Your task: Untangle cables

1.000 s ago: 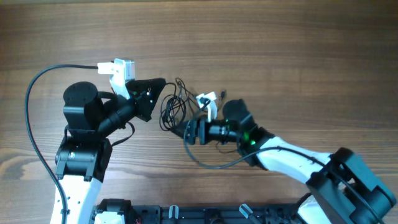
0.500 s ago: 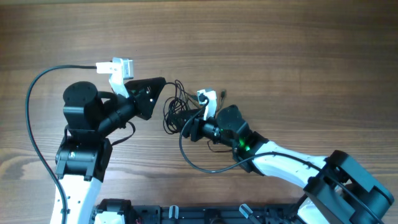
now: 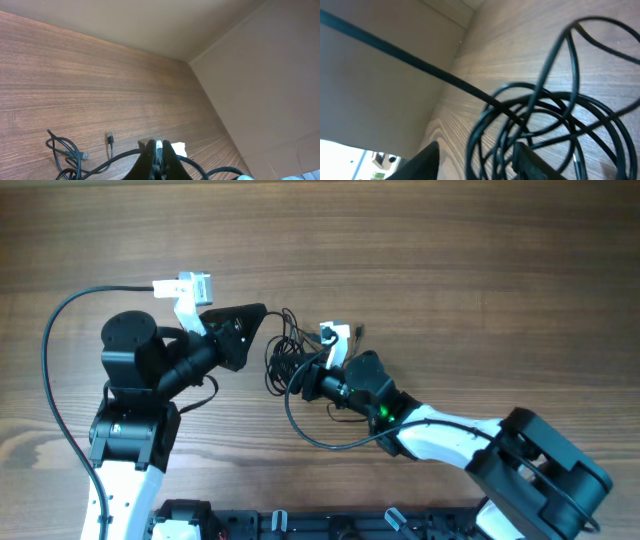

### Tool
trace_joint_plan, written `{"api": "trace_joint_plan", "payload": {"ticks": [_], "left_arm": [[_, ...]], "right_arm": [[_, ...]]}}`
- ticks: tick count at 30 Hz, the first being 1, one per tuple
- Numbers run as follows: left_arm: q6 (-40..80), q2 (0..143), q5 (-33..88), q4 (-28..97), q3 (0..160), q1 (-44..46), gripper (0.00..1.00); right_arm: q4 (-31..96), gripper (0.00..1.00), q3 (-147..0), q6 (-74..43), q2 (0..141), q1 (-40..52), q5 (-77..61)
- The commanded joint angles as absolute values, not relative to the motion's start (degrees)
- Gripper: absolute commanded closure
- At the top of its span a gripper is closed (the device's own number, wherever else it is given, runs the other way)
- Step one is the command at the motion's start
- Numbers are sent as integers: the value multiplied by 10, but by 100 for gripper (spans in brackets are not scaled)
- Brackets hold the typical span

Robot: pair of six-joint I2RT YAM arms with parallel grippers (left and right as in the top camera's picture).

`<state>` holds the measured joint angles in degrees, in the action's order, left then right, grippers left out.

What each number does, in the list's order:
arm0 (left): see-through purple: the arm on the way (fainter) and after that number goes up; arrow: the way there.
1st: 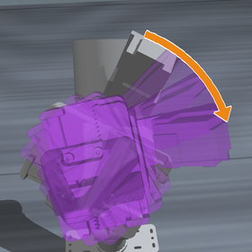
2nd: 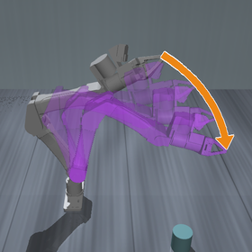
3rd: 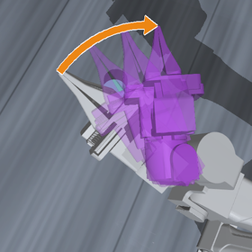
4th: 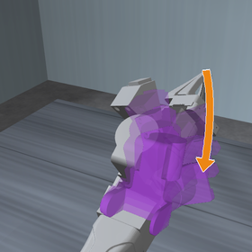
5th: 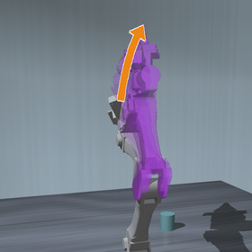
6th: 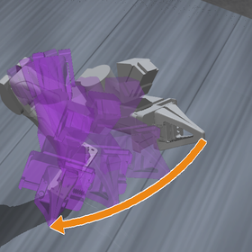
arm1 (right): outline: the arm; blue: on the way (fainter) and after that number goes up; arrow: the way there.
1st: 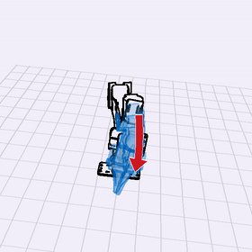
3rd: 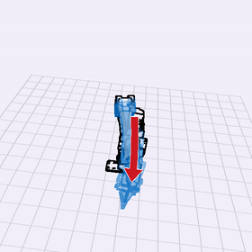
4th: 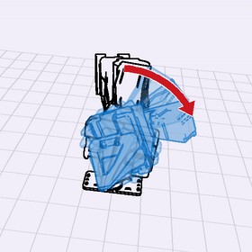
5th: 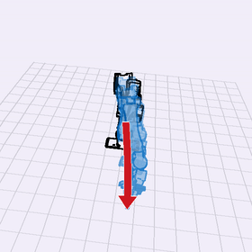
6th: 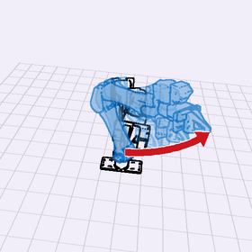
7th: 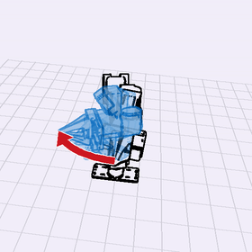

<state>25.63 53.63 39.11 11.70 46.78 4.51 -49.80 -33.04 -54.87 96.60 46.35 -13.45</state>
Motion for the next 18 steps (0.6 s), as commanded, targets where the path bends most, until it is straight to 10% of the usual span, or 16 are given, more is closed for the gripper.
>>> {"api": "trace_joint_plan", "payload": {"ticks": [1,15,16,18], "left_arm": [[262,536,400,113,473,48,96],[262,536,363,126,472,48,92],[262,537,335,139,472,48,80],[262,540,284,177,472,48,22]], "right_arm": [[-504,56,-339,-574,985,465,-142],[-482,96,-352,-570,989,484,-157],[-471,96,-352,-570,989,480,-166],[-463,96,-352,-572,989,454,-228]]}}
